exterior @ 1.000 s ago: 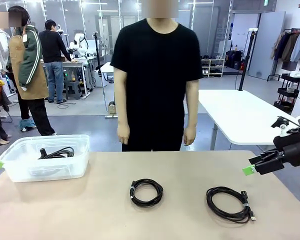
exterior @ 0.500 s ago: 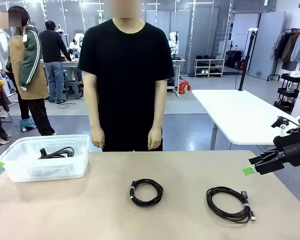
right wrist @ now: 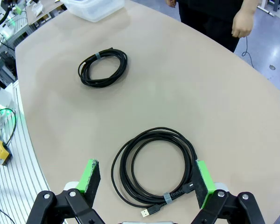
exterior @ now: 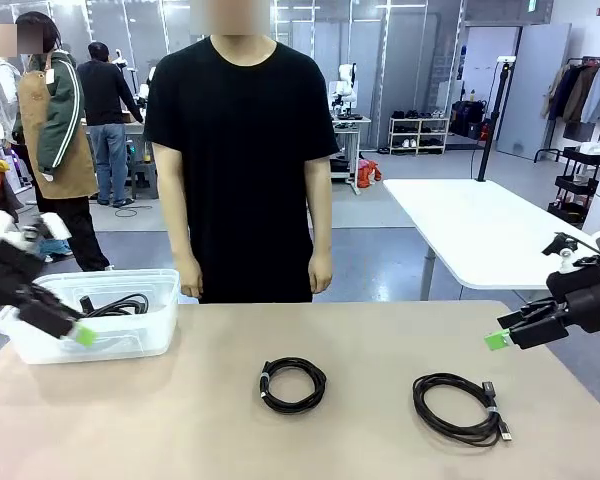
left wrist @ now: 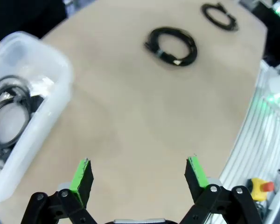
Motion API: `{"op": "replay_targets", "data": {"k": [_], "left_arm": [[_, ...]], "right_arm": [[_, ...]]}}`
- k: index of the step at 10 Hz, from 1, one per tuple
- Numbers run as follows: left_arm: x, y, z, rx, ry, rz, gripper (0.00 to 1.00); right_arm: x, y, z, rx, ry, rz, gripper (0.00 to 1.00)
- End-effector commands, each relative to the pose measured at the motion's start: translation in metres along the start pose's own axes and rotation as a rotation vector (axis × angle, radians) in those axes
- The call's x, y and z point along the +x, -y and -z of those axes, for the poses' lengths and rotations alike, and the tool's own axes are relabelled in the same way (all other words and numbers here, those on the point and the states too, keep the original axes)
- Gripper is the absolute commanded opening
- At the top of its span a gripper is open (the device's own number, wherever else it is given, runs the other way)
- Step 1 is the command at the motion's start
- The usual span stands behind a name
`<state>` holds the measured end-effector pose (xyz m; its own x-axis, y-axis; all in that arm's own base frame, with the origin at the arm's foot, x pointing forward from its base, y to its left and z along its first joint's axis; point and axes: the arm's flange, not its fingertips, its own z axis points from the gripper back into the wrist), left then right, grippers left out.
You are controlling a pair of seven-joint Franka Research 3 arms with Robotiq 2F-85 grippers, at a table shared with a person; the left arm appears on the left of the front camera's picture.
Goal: Organize and store the cables.
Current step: Place the USB Extension Cable into the Organizing box.
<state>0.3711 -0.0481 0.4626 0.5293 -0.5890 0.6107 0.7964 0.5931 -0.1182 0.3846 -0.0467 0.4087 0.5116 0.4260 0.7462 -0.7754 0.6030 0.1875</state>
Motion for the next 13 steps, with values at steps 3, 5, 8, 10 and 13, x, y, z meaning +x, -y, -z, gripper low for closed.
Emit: {"op": "replay_targets", "data": {"k": [3,5,8,10,13], "left_arm": [[0.074,0.056,0.077,0.090,-0.129,0.015,1.00],[0.114,0.085,0.115,0.095,-0.199,0.045,1.00],[0.161,0.114,0.178,0.128,-0.332,0.010,1.00],[0.181,0.119,0.217,0.162,-0.416,-0.032,1.00],[0.188,0.101,0.264,0.196,-0.464,-0.178,1.00]], "right_arm": [[0.002,-0.001,0.000,-0.015,-0.004,0.021,1.00],[0.002,-0.001,0.000,-0.015,-0.004,0.021,1.00],[0.002,-0.001,0.000,-0.015,-0.004,0.021,1.00],[0.002,-0.001,0.000,-0.015,-0.004,0.021,1.00],[0.002,-0.001,0.000,-0.015,-0.004,0.021,1.00]]}}
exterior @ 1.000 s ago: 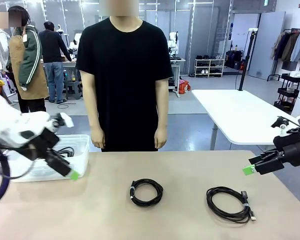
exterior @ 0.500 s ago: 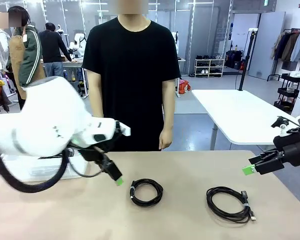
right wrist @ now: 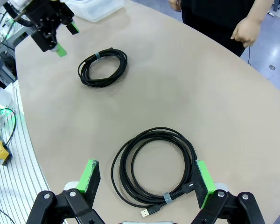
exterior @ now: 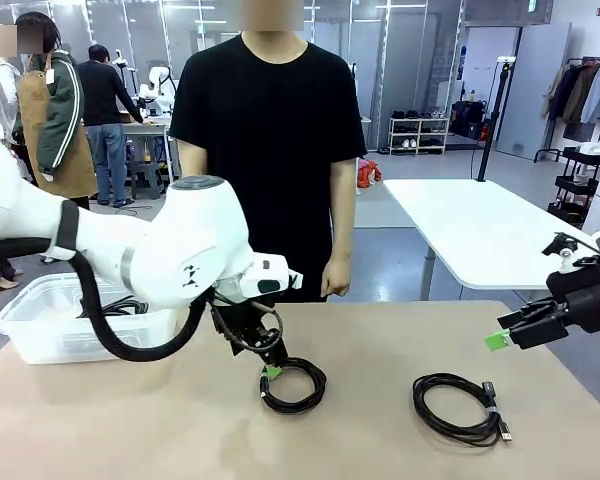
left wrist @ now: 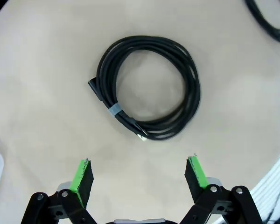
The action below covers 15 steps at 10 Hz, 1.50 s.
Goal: Organize and store the cables.
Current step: Place the USB Extension Cable into the Organizing box.
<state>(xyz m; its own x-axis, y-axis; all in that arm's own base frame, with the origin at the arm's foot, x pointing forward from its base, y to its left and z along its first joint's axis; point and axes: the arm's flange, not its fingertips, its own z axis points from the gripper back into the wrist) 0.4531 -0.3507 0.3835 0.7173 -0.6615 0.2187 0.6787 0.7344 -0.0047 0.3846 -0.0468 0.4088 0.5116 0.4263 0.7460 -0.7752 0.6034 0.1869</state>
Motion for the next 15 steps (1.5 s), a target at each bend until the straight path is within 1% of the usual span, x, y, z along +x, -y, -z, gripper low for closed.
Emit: {"op": "replay_targets", "data": {"k": [1,2,4,6,8,9,10,11,12,14,15], "left_arm": [[0.022,-0.003,0.014,-0.014,-0.058,-0.103,1.00],[0.025,-0.006,0.023,-0.006,-0.067,-0.143,1.00],[0.031,-0.015,0.045,0.055,-0.050,-0.243,1.00],[0.035,-0.016,0.064,0.062,-0.065,-0.281,1.00],[0.033,-0.018,0.076,0.072,-0.100,-0.340,1.00],[0.033,-0.017,0.079,0.078,-0.100,-0.346,1.00],[0.032,-0.016,0.081,0.085,-0.094,-0.352,0.48],[0.034,-0.017,0.079,0.088,-0.081,-0.360,0.40],[0.033,-0.018,0.076,0.089,-0.074,-0.369,0.00],[0.031,-0.016,0.075,0.087,-0.089,-0.371,0.00],[0.034,-0.018,0.074,0.086,-0.068,-0.378,0.13]], "right_arm": [[0.002,-0.001,0.000,-0.014,-0.004,0.021,1.00],[0.002,-0.001,0.000,-0.014,-0.004,0.021,1.00],[0.002,-0.001,0.000,-0.014,-0.004,0.021,1.00],[0.002,-0.001,0.000,-0.014,-0.004,0.021,1.00],[0.002,-0.001,0.000,-0.014,-0.004,0.021,1.00],[0.002,-0.001,0.000,-0.014,-0.004,0.021,1.00],[0.002,-0.001,0.000,-0.014,-0.004,0.021,1.00],[0.002,-0.001,0.000,-0.014,-0.004,0.021,1.00],[0.002,-0.001,0.000,-0.014,-0.004,0.021,1.00],[0.002,-0.001,0.000,-0.014,-0.004,0.021,1.00],[0.002,-0.001,0.000,-0.014,-0.004,0.021,1.00]]}}
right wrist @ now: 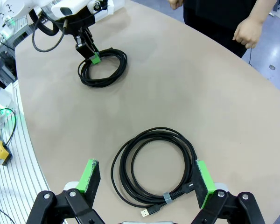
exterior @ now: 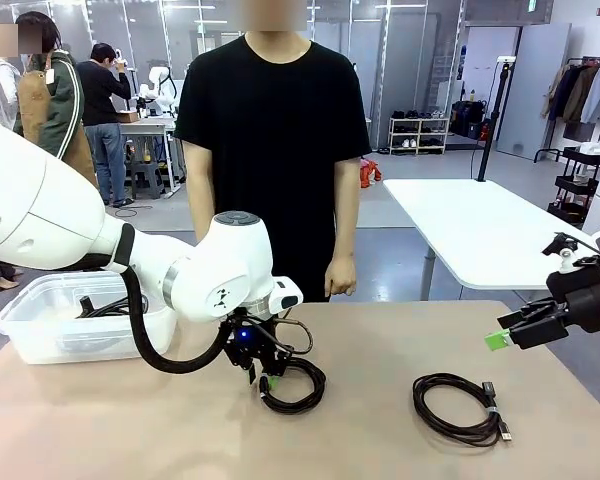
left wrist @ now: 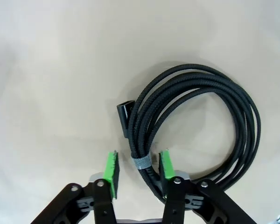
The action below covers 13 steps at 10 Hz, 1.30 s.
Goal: Organize and store the cables.
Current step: Place the USB Extension Cable into the Organizing box.
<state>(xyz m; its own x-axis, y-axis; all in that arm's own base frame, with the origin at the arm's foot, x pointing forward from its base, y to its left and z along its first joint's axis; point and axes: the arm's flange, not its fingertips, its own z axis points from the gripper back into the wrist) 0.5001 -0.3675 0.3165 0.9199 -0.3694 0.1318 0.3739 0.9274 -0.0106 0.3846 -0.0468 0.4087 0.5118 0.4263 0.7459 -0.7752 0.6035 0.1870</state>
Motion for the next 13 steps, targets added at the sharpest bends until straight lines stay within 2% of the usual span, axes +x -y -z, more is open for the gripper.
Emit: {"op": "replay_targets", "data": {"k": [1,4,5,7,9,11,13], "left_arm": [[0.007,0.003,-0.003,0.016,0.034,-0.026,0.03],[0.010,0.005,-0.010,-0.002,0.035,-0.031,0.00],[0.008,0.001,-0.026,-0.035,0.050,-0.053,0.00],[0.006,-0.015,-0.087,-0.048,0.088,-0.024,0.00],[-0.001,-0.036,-0.151,-0.109,0.047,0.002,0.00],[-0.006,-0.057,-0.188,-0.098,0.075,-0.045,0.00],[-0.014,-0.078,-0.208,-0.082,0.095,-0.053,0.00]], "right_arm": [[0.002,-0.001,0.000,-0.014,-0.004,0.021,1.00],[0.002,-0.001,0.000,-0.014,-0.004,0.021,1.00],[0.002,-0.001,0.000,-0.014,-0.004,0.021,1.00],[0.002,-0.001,0.000,-0.014,-0.004,0.021,1.00],[0.002,-0.001,0.000,-0.014,-0.004,0.021,1.00],[0.002,-0.001,0.000,-0.014,-0.004,0.021,1.00],[0.002,-0.001,0.000,-0.014,-0.004,0.021,1.00]]}}
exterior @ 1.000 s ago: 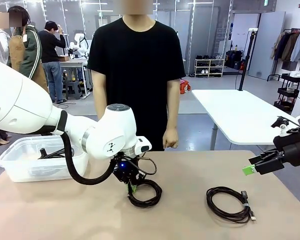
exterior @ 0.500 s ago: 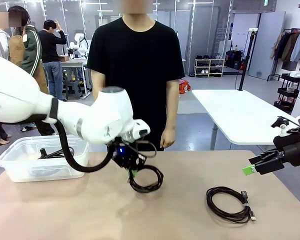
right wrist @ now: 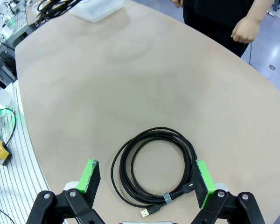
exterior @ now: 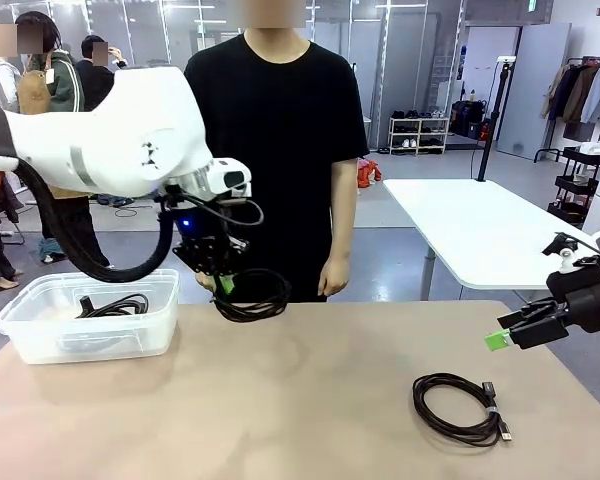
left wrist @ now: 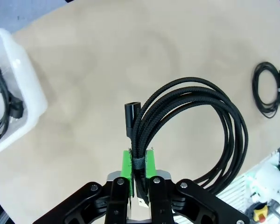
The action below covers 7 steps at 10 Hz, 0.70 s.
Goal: Organize and store the cables.
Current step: Place the USB Extension Cable into the Organizing box.
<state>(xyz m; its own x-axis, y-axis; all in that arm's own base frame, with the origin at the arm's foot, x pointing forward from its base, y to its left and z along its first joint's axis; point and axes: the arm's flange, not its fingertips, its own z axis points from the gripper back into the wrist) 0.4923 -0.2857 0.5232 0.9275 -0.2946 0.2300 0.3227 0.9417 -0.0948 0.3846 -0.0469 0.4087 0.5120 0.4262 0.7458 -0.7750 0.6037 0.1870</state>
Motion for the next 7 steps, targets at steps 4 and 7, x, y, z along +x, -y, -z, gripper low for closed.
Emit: {"op": "replay_targets", "data": {"k": [4,7], "left_arm": [[0.009,-0.127,-0.021,-0.001,0.032,-0.064,0.00],[0.023,-0.227,-0.023,-0.009,0.044,-0.135,0.00]], "right_arm": [[0.002,-0.001,0.000,-0.014,-0.004,0.020,1.00],[0.002,-0.001,0.000,-0.014,-0.004,0.020,1.00]]}}
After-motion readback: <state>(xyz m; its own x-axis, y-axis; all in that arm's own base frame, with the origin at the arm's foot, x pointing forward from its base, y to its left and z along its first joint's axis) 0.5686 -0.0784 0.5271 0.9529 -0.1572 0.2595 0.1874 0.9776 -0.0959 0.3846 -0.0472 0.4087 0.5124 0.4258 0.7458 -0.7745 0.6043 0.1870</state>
